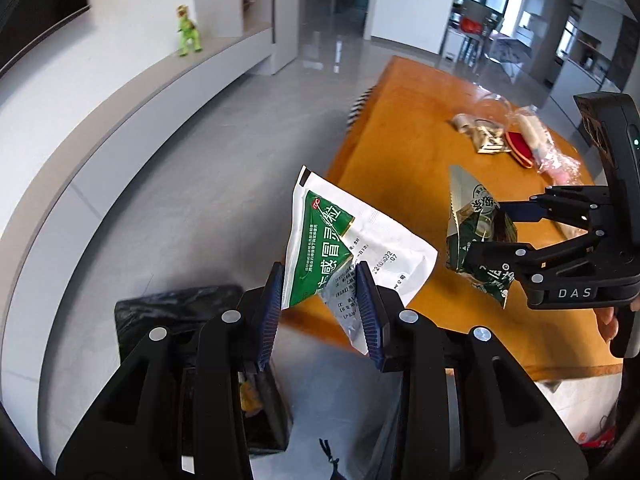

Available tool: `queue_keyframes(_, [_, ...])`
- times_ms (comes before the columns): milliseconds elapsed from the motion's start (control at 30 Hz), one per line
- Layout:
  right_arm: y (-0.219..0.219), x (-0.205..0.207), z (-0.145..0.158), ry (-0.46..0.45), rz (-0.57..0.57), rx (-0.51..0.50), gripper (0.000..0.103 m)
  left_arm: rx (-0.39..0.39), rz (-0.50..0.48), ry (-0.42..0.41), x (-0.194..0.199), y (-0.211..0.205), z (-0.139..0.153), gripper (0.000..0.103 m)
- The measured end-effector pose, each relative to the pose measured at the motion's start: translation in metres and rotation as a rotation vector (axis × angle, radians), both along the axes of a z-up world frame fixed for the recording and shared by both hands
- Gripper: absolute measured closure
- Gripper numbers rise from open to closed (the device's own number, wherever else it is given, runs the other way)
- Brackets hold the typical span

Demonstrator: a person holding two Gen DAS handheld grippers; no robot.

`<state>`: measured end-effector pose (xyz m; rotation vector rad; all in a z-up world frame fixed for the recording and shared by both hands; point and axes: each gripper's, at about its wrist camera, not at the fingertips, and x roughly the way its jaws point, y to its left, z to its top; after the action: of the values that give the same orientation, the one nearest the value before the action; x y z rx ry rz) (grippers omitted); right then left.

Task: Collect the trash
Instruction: 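Carry the snack bag and sachet in both grippers over the bin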

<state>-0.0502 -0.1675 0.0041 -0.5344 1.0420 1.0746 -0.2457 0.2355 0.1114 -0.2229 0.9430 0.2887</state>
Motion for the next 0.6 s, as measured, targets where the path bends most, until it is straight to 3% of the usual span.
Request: queue_keyframes(600, [0.116,-0.131,-0.043,0.126,0.297,-0.018,0.042,-0.058,0.361,0.045,-0.163,0.088,-0.042,0.066])
